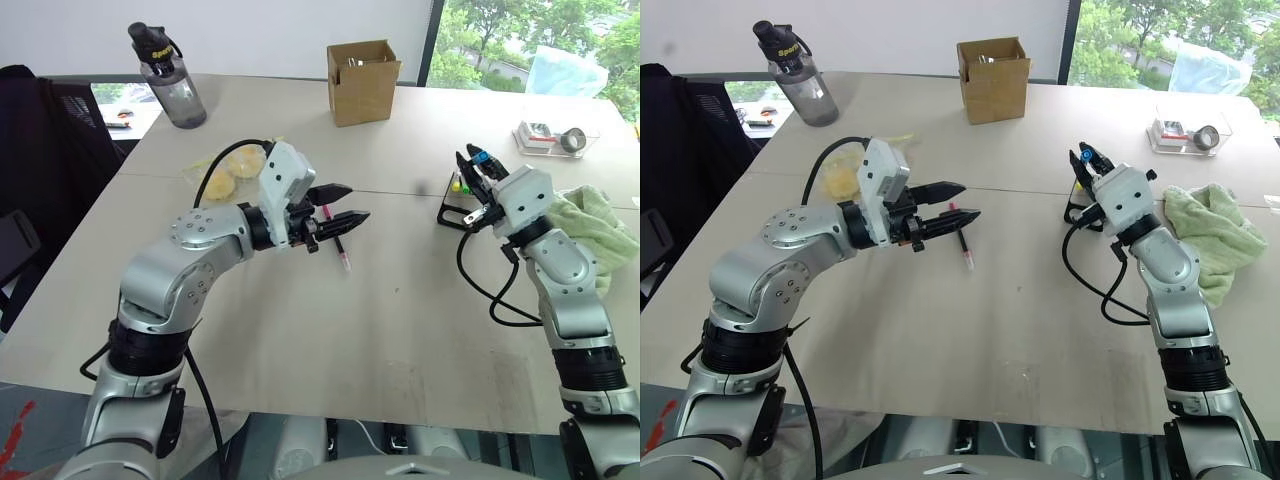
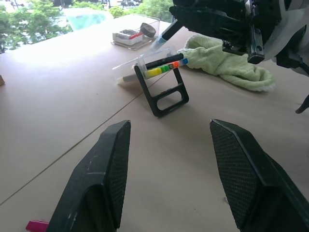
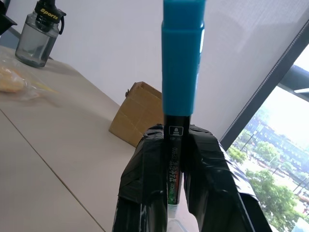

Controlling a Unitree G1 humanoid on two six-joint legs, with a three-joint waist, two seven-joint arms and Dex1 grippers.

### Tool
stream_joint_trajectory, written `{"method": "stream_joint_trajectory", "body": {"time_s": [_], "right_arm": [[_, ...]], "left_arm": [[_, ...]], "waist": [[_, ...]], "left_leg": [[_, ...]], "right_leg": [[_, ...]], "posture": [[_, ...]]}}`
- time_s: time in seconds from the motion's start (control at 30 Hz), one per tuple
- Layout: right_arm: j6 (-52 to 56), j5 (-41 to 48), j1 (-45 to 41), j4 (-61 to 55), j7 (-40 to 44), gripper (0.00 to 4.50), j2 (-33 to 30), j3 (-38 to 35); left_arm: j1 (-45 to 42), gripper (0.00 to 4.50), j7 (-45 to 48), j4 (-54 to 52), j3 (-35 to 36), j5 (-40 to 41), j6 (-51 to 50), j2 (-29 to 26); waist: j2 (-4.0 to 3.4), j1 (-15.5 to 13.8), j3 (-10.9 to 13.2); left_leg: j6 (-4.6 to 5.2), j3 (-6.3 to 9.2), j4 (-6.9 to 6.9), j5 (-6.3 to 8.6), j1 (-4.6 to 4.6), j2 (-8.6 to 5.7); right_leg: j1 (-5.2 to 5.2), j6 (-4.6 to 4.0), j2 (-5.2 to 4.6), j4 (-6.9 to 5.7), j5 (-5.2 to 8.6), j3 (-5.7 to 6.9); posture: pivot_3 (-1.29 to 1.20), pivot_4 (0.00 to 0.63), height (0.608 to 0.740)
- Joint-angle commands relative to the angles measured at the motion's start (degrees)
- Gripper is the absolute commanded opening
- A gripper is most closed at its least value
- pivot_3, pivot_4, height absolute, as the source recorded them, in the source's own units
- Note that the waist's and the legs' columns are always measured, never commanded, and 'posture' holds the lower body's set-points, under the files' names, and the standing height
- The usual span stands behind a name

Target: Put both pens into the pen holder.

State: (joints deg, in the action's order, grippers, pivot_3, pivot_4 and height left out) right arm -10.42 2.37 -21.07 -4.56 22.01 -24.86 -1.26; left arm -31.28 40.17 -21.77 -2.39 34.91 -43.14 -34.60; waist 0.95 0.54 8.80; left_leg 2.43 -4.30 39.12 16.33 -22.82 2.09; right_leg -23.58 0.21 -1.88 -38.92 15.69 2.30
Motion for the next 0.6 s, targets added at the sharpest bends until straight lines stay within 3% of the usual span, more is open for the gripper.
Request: {"method": "stream_joint_trajectory", "body": {"time_s": [0.03, 0.27, 0.53, 0.6], "right_arm": [[-2.3, -0.2, 0.2, 0.4, -0.7, 0.03, -0.4, -2.1], [-4.4, -1.3, -0.9, 4.9, -1.1, 0.03, -0.6, -2.2], [-5.8, -2.7, -3.9, 10.7, -2.9, 3.72, -1.0, -3.5], [-6.3, -2.7, -4.5, 11.5, -3.0, 4.46, -1.1, -3.7]], "left_arm": [[-1.0, 2.64, -0.3, -0.9, 1.1, 0.0, 0.2, 0.3], [-0.7, 2.64, -0.7, -0.9, 1.2, -0.2, 0.2, 0.4], [-0.6, 2.7, -0.7, -0.7, 1.3, -0.3, 0.3, 0.5], [-0.4, 2.7, -0.7, -0.7, 1.4, -0.4, 0.4, 0.4]], "waist": [[0.0, 0.0, 0.0], [0.0, 0.0, 0.0], [0.0, 0.0, 0.0], [0.0, 0.0, 0.0]], "left_leg": [[0.0, 0.0, 0.0, 0.0, 0.0, 0.0], [0.0, 0.0, 0.0, 0.0, 0.0, 0.0], [-0.01, -0.02, 0.01, -0.01, 0.01, 0.0], [-0.01, -0.02, 0.01, -0.01, 0.01, 0.0]], "right_leg": [[0.0, 0.0, 0.0, 0.0, 0.0, 0.0], [0.0, 0.0, 0.0, -0.01, 0.0, 0.0], [0.0, 0.0, 0.0, -0.02, 0.0, -0.01], [0.0, 0.0, 0.0, -0.02, 0.0, -0.01]], "posture": [[0.0, 0.15, 0.739], [0.0, 0.15, 0.739], [0.0, 0.15, 0.739], [0.0, 0.15, 0.739]]}}
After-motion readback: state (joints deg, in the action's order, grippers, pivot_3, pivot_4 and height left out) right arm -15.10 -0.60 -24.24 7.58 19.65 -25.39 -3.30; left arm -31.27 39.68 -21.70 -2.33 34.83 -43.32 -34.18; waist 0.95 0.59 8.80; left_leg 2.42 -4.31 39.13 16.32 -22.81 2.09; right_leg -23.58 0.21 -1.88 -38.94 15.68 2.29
